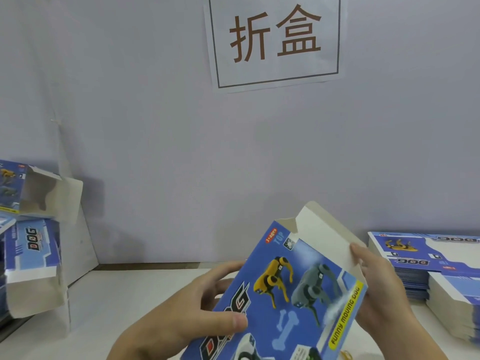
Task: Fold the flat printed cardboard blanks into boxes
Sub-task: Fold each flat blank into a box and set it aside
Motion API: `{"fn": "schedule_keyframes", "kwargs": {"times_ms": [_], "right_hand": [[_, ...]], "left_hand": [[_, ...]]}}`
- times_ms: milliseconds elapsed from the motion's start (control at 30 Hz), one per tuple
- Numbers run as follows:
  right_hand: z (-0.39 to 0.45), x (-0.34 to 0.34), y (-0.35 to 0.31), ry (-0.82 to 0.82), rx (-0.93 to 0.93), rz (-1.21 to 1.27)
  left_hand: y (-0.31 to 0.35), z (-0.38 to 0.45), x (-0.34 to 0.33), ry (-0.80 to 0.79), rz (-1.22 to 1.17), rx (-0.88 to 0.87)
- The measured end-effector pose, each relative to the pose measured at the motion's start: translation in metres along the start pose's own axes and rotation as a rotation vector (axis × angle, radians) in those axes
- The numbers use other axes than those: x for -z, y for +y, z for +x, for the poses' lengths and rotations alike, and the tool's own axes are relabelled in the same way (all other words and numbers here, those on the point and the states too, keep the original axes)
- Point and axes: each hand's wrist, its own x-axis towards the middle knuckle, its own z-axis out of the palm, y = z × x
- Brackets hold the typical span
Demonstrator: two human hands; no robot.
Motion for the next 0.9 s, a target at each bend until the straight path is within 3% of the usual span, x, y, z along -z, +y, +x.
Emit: {"fn": "schedule_keyframes", "kwargs": {"times_ms": [100, 167, 300, 400, 633, 900], "right_hand": [[-0.004, -0.007, -0.004, -0.128, -0.016, 0.132], [-0.008, -0.011, -0.005, -0.25, -0.035, 0.122], [-0.016, -0.018, 0.001, -0.529, -0.103, -0.233], [-0.025, -0.028, 0.011, -0.682, -0.113, -0.432], [-0.024, -0.037, 0.025, -0.571, 0.08, -0.614], [-0.017, -0.03, 0.026, -0.585, -0.054, -0.588]], "left_hand": [[-0.001, 0.008, -0.004, 0.078, -0.098, -0.067], [-0.001, 0.015, -0.007, 0.215, -0.237, -0.117], [-0.005, 0.032, -0.013, 0.617, -0.521, -0.141], [-0.009, 0.037, -0.014, 0.737, -0.534, -0.086], [-0.017, 0.041, -0.014, 0.742, -0.572, -0.007], [-0.014, 0.044, -0.015, 0.763, -0.459, -0.084]]}}
